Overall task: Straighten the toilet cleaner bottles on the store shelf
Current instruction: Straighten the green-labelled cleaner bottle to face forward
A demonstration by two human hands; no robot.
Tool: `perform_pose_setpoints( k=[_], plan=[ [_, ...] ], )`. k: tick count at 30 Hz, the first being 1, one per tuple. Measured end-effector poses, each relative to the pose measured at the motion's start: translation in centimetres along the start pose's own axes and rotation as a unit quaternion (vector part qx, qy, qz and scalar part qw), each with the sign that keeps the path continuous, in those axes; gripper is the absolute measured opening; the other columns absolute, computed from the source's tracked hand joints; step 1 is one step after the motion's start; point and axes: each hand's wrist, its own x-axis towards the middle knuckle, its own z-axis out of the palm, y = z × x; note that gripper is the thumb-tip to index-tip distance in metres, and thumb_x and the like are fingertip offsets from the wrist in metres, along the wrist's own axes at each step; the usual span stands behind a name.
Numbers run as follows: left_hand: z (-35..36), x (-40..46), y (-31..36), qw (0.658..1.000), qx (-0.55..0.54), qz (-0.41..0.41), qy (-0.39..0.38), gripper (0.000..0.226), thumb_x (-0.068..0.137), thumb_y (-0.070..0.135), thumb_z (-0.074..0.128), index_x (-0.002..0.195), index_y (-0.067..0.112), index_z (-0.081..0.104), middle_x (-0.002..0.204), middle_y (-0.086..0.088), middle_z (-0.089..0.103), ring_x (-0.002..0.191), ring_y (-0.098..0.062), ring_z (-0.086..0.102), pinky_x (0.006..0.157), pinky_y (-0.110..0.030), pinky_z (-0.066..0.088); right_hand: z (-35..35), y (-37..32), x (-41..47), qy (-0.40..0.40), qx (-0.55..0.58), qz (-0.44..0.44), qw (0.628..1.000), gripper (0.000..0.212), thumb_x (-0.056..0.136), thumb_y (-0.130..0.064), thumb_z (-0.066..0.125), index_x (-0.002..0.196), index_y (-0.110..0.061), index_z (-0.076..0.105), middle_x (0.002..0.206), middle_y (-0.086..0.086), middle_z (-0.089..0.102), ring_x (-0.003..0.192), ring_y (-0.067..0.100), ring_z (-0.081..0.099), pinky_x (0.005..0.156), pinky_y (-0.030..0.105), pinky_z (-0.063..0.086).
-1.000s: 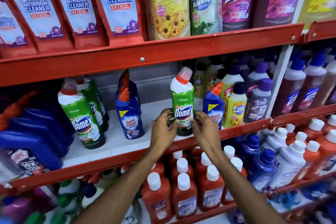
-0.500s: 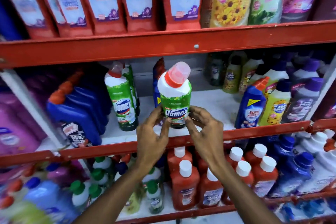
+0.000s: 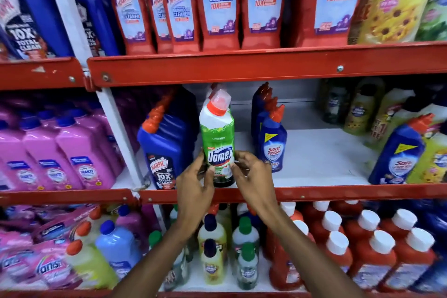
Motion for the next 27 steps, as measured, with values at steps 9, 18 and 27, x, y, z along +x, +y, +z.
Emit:
perform_pose_setpoints(
  k=[9, 18, 27],
  plan=[
    [0.2, 0.1, -1.8, 0.999, 0.033, -0.005, -0.029, 0.046, 0.100, 0.016, 0.063, 0.144, 0.017, 0.055, 0.121, -0.004, 0.078, 0.103, -0.016, 0.075, 0.093, -0.041, 0.063, 0.9, 1.2, -0.1, -0.012, -0.015, 0.020, 1.000, 0.035, 0.090, -0.017, 0.067, 0.124, -0.011, 0.066, 0.111, -0.009, 0.073, 0.089, -0.016, 0.063, 0.082, 0.004, 0.051],
    [2.3, -1.6, 1.7, 0.954, 0.119, 0.239, 0.137, 0.052, 0.083, 0.016, 0.073, 0.133, 0.014, 0.059, 0.135, -0.007, 0.051, 0.124, -0.025, 0.054, 0.103, -0.043, 0.046, -5.2, 3.0, -3.0, 0.043, -0.216, -0.114, 0.969, 0.056, 0.091, -0.020, 0.059, 0.145, -0.017, 0.047, 0.148, 0.002, 0.053, 0.138, 0.020, 0.044, 0.114, 0.030, 0.038],
    [12.8, -3.3, 7.3, 0.908, 0.207, 0.360, -0.060, 0.069, 0.090, 0.031, 0.062, 0.154, 0.014, 0.040, 0.164, -0.016, 0.038, 0.155, -0.037, 0.029, 0.125, -0.061, 0.026, -17.3, 7.4, -3.8, 0.114, -0.451, -0.095, 0.880, 0.073, 0.086, -0.022, 0.057, 0.154, -0.015, 0.031, 0.164, 0.017, 0.023, 0.153, 0.038, 0.016, 0.119, 0.060, 0.024]
  ],
)
